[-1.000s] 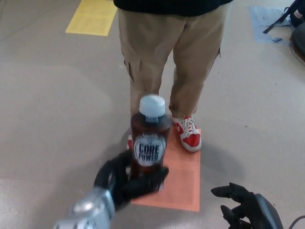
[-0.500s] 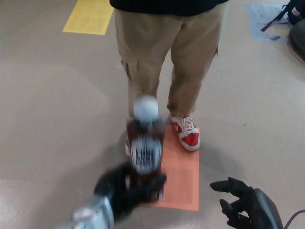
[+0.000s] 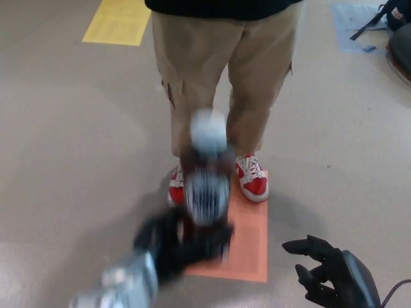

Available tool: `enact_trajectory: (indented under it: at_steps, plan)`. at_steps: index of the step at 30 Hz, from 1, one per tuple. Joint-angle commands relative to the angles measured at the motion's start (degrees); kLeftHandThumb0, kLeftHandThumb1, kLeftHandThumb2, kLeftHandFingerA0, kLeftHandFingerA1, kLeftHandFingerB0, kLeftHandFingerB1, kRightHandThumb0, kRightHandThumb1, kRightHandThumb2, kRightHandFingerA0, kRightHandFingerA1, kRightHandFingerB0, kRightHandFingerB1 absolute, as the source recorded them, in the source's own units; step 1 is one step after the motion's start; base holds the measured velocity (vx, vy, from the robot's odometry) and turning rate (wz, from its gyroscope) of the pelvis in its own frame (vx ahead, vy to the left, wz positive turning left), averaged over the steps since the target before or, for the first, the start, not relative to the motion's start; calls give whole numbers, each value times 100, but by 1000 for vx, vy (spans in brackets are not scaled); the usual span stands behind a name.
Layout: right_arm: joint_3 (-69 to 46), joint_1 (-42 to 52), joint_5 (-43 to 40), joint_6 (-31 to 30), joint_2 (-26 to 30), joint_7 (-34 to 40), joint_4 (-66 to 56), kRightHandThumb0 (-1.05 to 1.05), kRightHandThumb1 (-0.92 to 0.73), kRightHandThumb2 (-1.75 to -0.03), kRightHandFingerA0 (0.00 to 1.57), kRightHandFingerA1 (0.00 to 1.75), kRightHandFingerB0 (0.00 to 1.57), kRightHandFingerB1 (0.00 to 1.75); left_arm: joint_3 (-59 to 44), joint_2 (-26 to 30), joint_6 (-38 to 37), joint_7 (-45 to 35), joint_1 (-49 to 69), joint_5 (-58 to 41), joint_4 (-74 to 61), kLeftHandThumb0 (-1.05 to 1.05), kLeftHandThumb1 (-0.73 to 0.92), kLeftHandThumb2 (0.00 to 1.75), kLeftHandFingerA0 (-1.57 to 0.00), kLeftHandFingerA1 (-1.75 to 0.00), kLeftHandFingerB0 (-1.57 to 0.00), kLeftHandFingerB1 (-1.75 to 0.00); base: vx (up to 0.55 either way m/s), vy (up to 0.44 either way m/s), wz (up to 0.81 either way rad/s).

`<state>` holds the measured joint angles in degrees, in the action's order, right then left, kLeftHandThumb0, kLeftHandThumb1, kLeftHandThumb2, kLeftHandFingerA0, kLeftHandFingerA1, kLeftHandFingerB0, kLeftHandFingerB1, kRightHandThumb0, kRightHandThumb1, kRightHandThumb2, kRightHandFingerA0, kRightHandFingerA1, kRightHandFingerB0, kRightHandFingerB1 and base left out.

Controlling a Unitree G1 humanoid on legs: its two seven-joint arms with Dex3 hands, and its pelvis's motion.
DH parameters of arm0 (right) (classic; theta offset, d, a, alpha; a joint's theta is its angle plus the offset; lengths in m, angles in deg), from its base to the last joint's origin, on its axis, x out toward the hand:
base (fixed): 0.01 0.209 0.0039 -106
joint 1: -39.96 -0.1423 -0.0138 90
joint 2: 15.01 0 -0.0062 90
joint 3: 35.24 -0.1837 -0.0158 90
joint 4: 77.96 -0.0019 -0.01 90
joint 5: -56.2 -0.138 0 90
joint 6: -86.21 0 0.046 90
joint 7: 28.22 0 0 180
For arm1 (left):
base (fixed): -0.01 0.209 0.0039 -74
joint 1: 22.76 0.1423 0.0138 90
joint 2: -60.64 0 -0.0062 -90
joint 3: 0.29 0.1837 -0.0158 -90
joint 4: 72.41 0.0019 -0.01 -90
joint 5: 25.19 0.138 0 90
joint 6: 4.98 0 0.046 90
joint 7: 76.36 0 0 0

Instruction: The robot recieved a bottle of protein shake from a person using its left hand and then shake the protein up and down 2 two times and hand it back to the person

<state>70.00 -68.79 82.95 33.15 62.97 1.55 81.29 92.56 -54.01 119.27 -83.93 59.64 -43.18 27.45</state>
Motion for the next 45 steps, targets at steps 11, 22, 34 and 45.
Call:
enact_trajectory:
  at_steps: [11, 22, 34, 45]
  plan:
    - [-38, -28, -71, -59, -16, 6, 36, -24, -80, -71, 94, 62, 66, 52, 168, 339, -170, -180, -292, 311, -196, -21, 77, 73, -82, -159, -71, -109, -1, 0, -1]
    - [37, 348, 48, 3, 128, 219, 12, -25, -81, -71, 98, 61, 69, 51, 273, 241, 92, -179, -793, 19, -708, -24, 77, 71, -87, -163, -69, -110, 3, 1, 2]
    - [172, 727, 57, 31, 133, 202, -19, -24, -79, -71, 97, 59, 67, 52, -421, 166, 1045, 73, -1836, -386, -1494, -18, 75, 76, -93, -152, -73, -106, 0, 0, 0]
    - [194, 763, 52, -54, 112, 188, -74, -24, -80, -70, 96, 58, 68, 51, -812, 562, 1557, 175, -2887, -404, -1632, -19, 82, 69, -81, -161, -72, -111, 0, 0, 0]
